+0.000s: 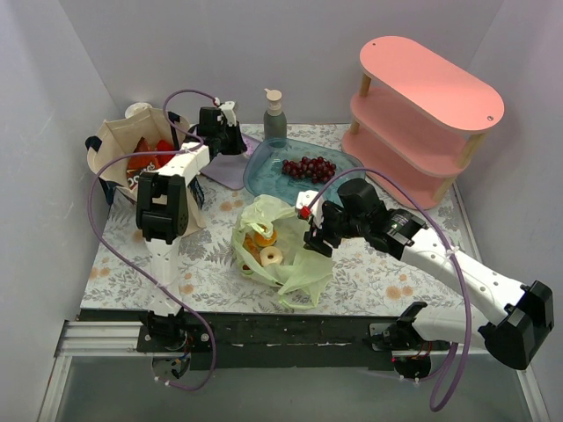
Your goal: Untie the knot of the grocery bags and take out the mixed food
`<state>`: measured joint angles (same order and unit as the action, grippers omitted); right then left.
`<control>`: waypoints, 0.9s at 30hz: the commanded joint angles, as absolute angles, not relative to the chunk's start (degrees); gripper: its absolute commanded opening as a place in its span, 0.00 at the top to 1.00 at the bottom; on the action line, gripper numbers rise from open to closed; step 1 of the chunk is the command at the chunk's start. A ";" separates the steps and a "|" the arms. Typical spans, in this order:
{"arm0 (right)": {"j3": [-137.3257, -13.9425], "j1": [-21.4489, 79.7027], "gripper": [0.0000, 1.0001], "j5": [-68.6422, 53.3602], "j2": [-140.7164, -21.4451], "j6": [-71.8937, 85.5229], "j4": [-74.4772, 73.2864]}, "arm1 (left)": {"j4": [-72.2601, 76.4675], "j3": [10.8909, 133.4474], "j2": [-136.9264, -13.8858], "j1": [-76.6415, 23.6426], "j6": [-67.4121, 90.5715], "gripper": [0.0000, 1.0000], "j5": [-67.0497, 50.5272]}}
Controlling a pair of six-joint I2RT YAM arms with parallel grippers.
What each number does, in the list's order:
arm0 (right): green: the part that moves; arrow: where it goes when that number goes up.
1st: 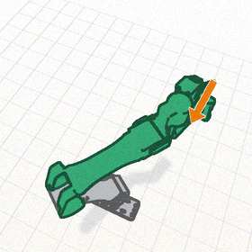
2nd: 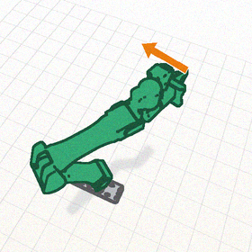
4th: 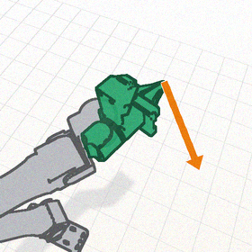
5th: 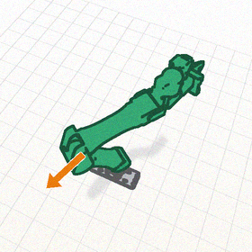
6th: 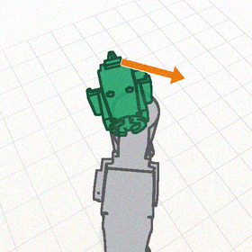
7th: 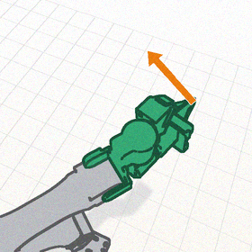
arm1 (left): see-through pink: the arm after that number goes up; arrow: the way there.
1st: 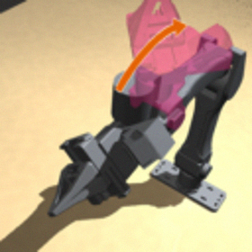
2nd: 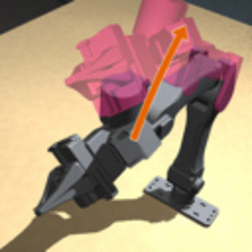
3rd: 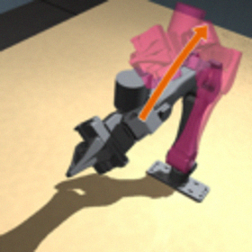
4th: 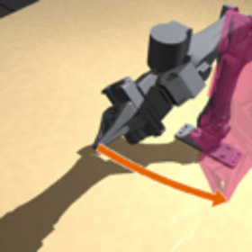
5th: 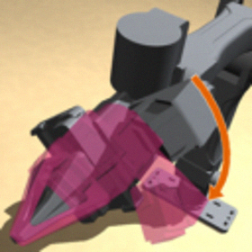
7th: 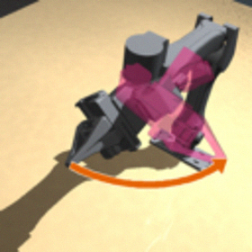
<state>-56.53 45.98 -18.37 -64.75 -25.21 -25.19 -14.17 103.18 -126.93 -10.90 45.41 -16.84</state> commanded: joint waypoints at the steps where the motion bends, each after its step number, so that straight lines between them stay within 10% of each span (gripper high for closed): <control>1: -58.01 45.62 0.30 -20.04 -65.91 -24.52 -23.82 | -10.55 106.44 -128.67 -9.14 44.83 1.00 -20.66; 7: -58.27 45.17 0.31 -19.68 -67.06 -24.79 -23.29 | -10.02 109.42 -132.62 -8.44 40.62 0.95 -18.11; 12: -57.92 45.18 0.31 -21.44 -66.45 -25.05 -23.38 | -9.15 109.17 -131.84 -8.87 36.21 0.39 -11.18; 15: -57.39 45.09 0.32 -22.58 -65.57 -25.05 -23.12 | -7.56 107.67 -127.89 -9.32 33.93 0.24 -7.83; 27: -59.76 45.26 0.38 -25.74 -61.97 -24.61 -20.39 | -14.14 96.00 -98.04 -11.69 35.68 0.18 -24.34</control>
